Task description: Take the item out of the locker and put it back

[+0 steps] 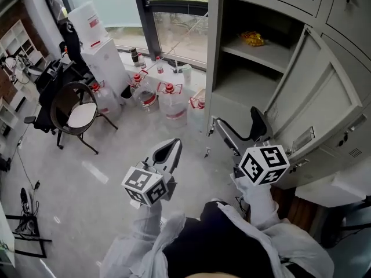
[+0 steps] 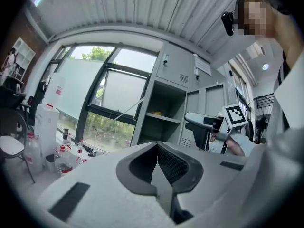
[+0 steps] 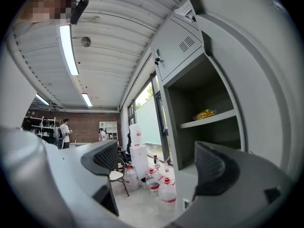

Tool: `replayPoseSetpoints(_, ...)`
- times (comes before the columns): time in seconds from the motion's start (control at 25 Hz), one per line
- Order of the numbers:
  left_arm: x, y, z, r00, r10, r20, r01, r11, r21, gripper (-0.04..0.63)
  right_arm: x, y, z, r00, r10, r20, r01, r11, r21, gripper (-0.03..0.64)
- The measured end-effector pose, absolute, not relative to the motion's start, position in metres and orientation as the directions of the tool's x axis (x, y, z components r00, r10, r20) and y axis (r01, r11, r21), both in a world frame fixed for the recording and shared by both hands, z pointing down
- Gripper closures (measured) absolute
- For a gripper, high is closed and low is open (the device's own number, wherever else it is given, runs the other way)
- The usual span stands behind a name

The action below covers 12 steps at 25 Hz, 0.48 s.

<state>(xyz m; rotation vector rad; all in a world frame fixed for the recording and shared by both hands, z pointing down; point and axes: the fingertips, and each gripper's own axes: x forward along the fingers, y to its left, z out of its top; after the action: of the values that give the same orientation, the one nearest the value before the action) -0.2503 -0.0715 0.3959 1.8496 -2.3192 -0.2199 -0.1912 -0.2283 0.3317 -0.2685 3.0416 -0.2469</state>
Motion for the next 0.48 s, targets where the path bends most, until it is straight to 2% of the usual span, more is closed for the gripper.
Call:
replayPoseSetpoints(0.28,-0.287,-0.102,0.404,-0.185,-0.982,0.024,-0.960,0.186,0.210,0.588,-0.232,-0.273,0.328,-0.965,-0.253,-0.075,-0.245,0.964,-0.101,0.127)
replayPoseSetpoints(0.48,-0.333,-0.130,0.402,-0.160,-0.987,0.034,-0.974,0.163,0.157,0.588,-0.267,-0.314,0.301,-0.939,-0.306,-0.159,-0.294,0.951,-0.091,0.127)
